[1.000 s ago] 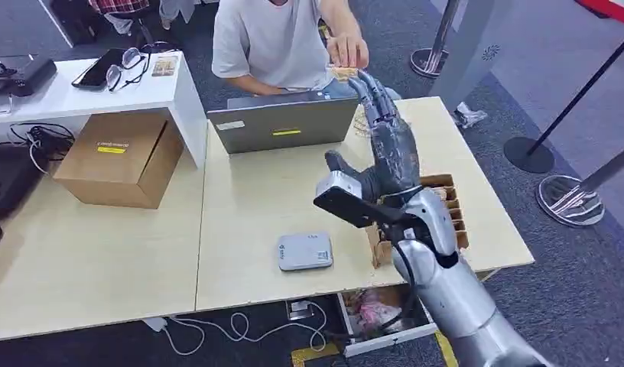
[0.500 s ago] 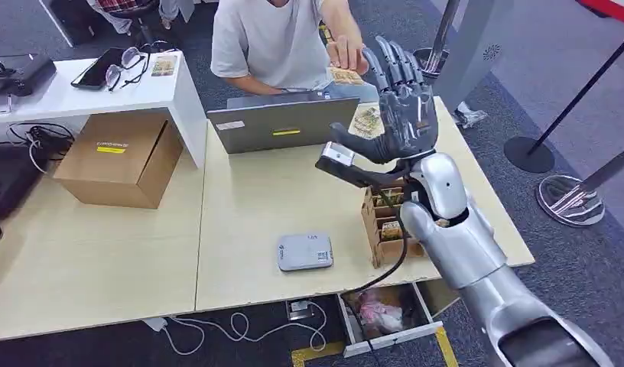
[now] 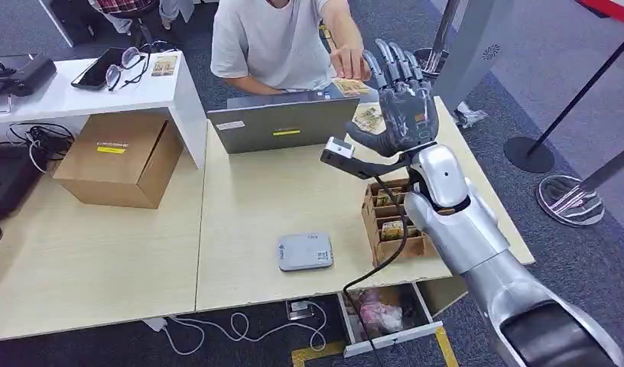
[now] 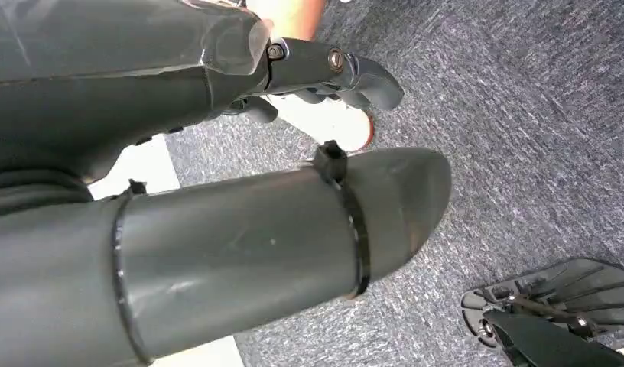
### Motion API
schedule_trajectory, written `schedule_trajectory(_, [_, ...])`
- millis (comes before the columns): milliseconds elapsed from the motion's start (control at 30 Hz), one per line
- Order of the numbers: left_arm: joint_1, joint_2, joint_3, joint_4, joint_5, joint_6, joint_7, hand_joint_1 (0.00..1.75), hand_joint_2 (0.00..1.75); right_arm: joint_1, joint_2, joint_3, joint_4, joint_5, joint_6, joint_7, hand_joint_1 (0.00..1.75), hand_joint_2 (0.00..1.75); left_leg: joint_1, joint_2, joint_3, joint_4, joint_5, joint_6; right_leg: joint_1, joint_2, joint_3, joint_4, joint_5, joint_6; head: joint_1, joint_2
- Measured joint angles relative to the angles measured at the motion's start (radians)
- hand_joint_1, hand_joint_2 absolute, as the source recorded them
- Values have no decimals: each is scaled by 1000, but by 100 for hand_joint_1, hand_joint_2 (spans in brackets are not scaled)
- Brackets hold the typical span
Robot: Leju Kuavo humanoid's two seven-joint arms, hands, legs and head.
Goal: Pass the card to the sensor for recognition and then transmit it.
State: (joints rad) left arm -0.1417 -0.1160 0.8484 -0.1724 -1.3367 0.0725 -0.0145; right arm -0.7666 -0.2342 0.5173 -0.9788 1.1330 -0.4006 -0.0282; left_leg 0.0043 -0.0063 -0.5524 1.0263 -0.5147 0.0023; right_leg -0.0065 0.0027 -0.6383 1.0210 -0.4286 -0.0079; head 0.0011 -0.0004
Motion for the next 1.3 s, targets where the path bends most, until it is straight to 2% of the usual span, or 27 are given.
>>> schedule_trajectory(700, [0, -1, -20, 0, 2, 5, -16, 0, 0, -37, -32, 32, 101, -33, -35, 0, 2, 175, 0, 0, 0, 0, 0, 0, 0, 0, 0, 0, 0, 0, 0, 0])
schedule_trajectory(733, [0, -1, -23, 0, 3, 5, -18, 0, 0, -37, -33, 35, 104, -35, -38, 0, 155, 175, 0, 0, 0, 0, 0, 0, 0, 0, 0, 0, 0, 0, 0, 0])
schedule_trajectory(767, [0, -2, -24, 0, 3, 7, -19, 0, 0, -37, -34, 37, 107, -36, -40, 0, 175, 175, 0, 0, 0, 0, 0, 0, 0, 0, 0, 0, 0, 0, 0, 0])
schedule_trajectory(1300, [0, -7, -27, 0, 6, 18, -38, 0, 0, -37, -47, 50, 129, -50, -56, 0, 175, 175, 0, 0, 0, 0, 0, 0, 0, 0, 0, 0, 0, 0, 0, 0])
